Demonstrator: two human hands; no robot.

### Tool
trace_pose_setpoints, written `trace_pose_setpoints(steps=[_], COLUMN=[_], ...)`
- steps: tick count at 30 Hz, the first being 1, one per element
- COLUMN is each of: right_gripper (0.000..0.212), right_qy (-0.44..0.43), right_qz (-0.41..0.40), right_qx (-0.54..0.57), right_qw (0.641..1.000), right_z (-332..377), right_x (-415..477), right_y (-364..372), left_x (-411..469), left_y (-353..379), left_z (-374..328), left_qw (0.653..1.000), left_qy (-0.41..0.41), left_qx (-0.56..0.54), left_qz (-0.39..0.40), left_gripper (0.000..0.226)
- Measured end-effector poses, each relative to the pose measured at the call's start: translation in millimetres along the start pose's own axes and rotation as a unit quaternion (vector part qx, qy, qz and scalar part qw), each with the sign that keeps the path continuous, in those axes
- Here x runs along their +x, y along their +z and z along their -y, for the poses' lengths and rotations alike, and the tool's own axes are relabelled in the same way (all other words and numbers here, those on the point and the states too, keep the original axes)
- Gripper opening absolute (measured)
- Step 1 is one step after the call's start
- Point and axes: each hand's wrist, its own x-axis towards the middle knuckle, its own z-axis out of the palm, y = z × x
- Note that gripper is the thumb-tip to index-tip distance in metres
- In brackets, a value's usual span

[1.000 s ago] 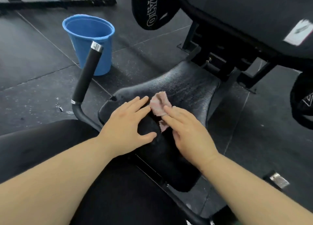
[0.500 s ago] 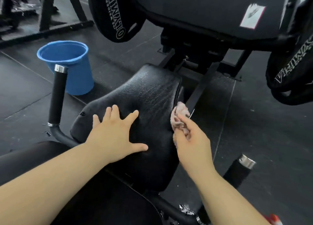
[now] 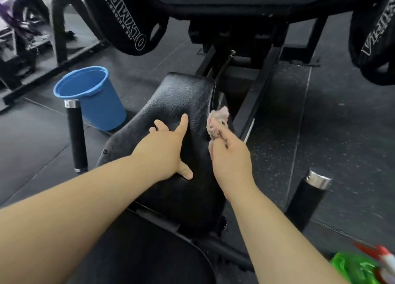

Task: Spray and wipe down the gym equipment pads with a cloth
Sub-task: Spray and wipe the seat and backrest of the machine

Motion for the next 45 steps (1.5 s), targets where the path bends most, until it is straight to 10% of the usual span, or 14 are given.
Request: trace_pose_setpoints(steps=[11,20,31,35,45], right_gripper=[0.04,0.044,0.035,0.03,0.026], right_qy=[-0.018,0.01,0.046,-0.073,-0.034], right_qz=[-0.002,0.004,-0.015,-0.031,0.041], right_qx=[0.127,-0.079,0.045,0.114,-0.021], right_qw=[0.992,0.997,0.998,0.99,0.998], right_z=[32,-7,-49,-24,-40], right_x=[81,34,-47,-5,0], right_y=[-4,-4,-36,-34,-24], left_x=[-16,-11,-25,-43,-42], left_y=[5,0,3,12,24], left_z=[-6,-11,-12,-13,-12], left_qw=[0.997,0.998,0.999,0.998,0.997], left_qy=[0.005,-0.014,-0.026,-0.011,-0.013], left_qx=[-0.065,-0.056,-0.04,-0.046,-0.073], left_qz=[0.028,0.037,0.007,0.031,0.016], left_gripper=[0.14,0.145,0.137,0.125,0.131])
